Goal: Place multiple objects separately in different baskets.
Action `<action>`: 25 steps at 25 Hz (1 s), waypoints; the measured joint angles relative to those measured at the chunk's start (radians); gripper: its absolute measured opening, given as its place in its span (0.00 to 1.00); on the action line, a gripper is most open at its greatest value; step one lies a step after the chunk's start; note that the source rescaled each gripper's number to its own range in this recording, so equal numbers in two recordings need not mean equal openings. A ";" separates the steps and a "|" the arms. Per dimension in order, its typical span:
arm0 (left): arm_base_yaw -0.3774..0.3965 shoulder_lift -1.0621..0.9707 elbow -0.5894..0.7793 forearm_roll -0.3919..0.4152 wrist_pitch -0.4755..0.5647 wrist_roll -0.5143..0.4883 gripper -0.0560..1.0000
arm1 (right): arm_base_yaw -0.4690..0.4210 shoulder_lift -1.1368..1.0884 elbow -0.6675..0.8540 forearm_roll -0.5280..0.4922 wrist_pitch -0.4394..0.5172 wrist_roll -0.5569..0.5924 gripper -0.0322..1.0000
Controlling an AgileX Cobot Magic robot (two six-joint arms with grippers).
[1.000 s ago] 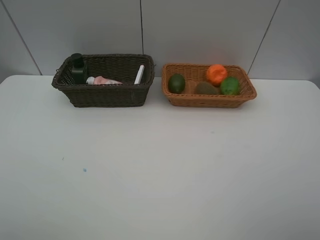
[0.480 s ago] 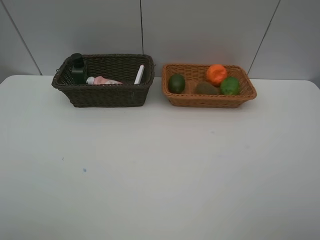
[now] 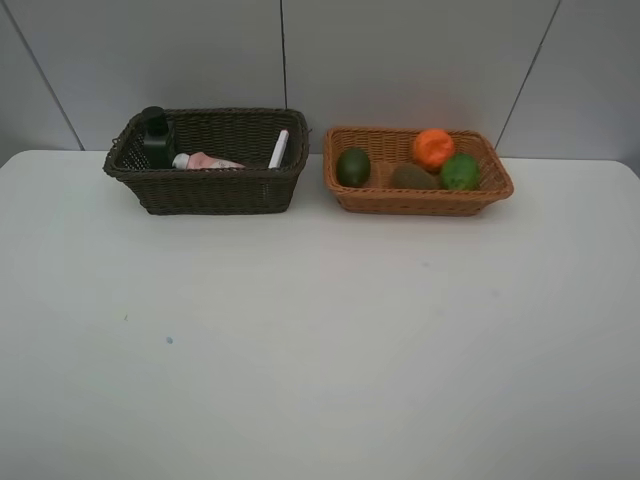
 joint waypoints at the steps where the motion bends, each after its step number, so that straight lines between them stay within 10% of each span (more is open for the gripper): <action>1: 0.034 0.000 0.000 0.001 0.000 -0.001 1.00 | 0.000 0.000 0.000 0.000 0.000 0.000 1.00; 10: 0.434 0.000 0.000 -0.014 0.000 0.023 1.00 | 0.000 0.000 0.000 0.000 0.000 0.000 1.00; 25: 0.446 -0.001 0.000 -0.025 -0.001 0.041 1.00 | 0.000 0.000 0.000 0.000 0.000 0.000 1.00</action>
